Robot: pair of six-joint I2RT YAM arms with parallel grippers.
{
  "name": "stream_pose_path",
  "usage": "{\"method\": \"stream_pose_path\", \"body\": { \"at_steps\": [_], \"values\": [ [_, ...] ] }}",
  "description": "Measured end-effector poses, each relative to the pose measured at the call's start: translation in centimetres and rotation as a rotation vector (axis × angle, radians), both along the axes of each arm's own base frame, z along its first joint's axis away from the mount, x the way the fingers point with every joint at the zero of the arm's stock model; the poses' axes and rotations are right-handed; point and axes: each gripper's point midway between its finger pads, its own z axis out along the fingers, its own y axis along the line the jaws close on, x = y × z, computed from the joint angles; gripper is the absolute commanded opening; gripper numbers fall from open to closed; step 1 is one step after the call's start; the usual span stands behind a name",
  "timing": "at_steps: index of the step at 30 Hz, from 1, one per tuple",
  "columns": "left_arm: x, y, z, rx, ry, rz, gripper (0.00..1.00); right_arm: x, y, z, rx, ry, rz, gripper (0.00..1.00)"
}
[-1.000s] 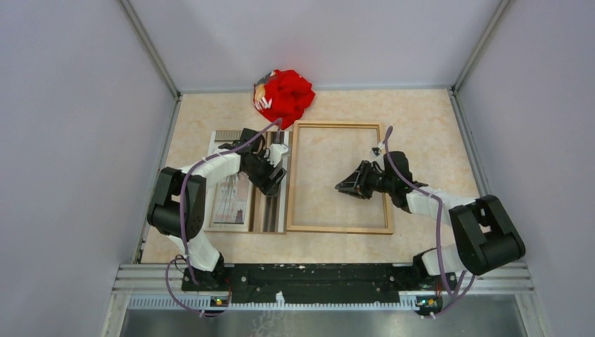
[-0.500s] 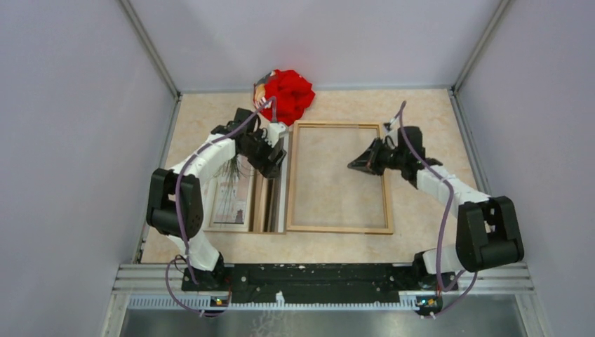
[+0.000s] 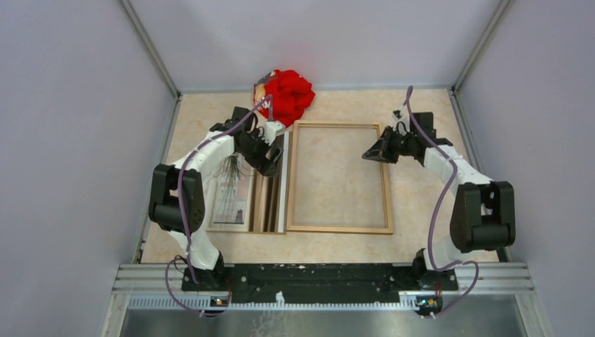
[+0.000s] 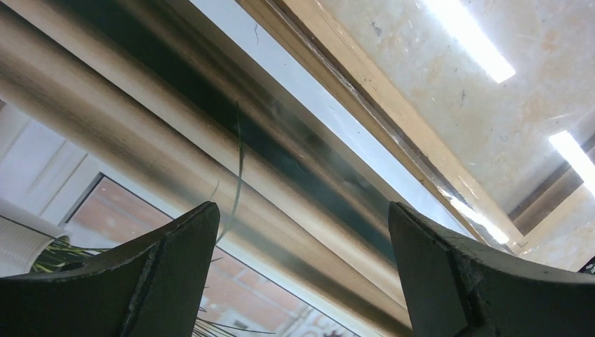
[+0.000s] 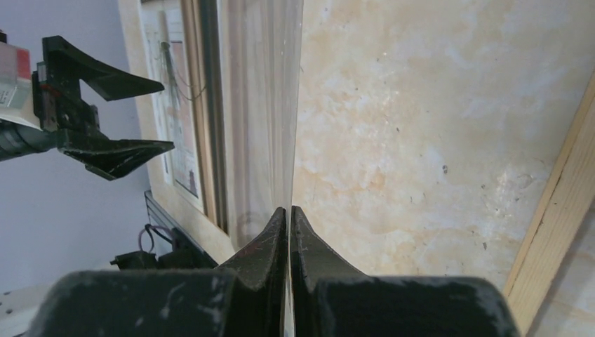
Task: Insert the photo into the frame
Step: Adjust the photo frame item on the photo frame.
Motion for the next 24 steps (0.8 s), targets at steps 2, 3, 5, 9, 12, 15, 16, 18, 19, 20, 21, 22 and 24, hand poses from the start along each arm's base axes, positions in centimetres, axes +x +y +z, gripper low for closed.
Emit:
{"method": "stream_pose_path", "body": {
  "at_steps": [2,3,5,9,12,15,16,18,19,20,21,22,24],
  "values": [
    [-0.3,0.1,-0.4,0.006,0.011,0.001,0.95,-0.2,-0.1,-0.8,-0.017,0.028,0.014,0.00],
    [-0.4,0.2,-0.5,0.008,0.014,0.002,0.94,-0.2,-0.2,-0.9,-0.024,0.036,0.021,0.00],
    [-0.5,0.2,-0.7,0.010,0.020,0.002,0.94,0.0,-0.3,-0.8,-0.038,0.036,0.035,0.00],
    [-0.7,-0.1,-1.2,0.011,0.032,-0.005,0.93,1.0,-0.6,0.1,-0.055,0.009,0.049,0.00],
    [-0.9,-0.5,-1.8,0.014,0.048,-0.013,0.93,1.2,-0.9,0.0,-0.065,0.008,0.048,0.00],
    [-1.2,-0.9,-2.3,0.017,0.058,-0.021,0.93,1.4,-1.4,-0.4,-0.072,0.016,0.035,0.00],
    [-1.2,-0.9,-2.4,0.017,0.060,-0.021,0.93,1.5,-1.6,-0.4,-0.073,0.019,0.029,0.00],
    [-1.3,-1.1,-2.5,0.017,0.062,-0.025,0.92,1.6,-2.0,-0.6,-0.076,0.023,0.019,0.00],
    [-1.3,-1.1,-2.5,0.017,0.062,-0.025,0.92,1.7,-2.2,-0.7,-0.077,0.025,0.013,0.00],
    [-1.3,-1.1,-2.5,0.017,0.062,-0.024,0.92,1.7,-2.3,-0.7,-0.078,0.023,0.011,0.00],
    [-1.3,-1.1,-2.5,0.016,0.062,-0.024,0.91,1.8,-2.4,-0.7,-0.081,0.023,0.009,0.00],
    [-1.3,-1.1,-2.5,0.016,0.062,-0.024,0.91,1.8,-2.5,-0.8,-0.082,0.022,0.008,0.00],
    [-1.3,-1.2,-2.5,0.016,0.062,-0.024,0.91,1.9,-2.7,-1.0,-0.086,0.025,0.004,0.00]
  ]
}}
